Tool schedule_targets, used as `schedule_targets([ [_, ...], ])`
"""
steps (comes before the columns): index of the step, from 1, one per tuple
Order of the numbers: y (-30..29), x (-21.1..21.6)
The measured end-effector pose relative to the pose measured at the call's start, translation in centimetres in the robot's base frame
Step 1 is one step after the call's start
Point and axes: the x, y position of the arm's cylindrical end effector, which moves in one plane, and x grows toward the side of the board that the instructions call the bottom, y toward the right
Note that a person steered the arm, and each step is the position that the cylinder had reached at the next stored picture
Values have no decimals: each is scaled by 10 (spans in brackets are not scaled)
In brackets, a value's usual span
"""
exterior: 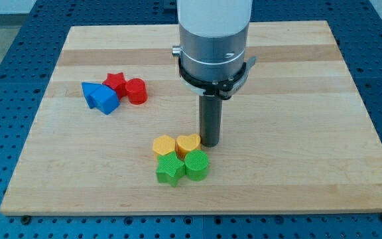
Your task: Move your arm towards the group of blocks
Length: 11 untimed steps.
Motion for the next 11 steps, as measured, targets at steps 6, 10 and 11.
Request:
schedule_targets([
  [6,-20,-33],
  [10,-19,-93],
  [11,-44,-114],
])
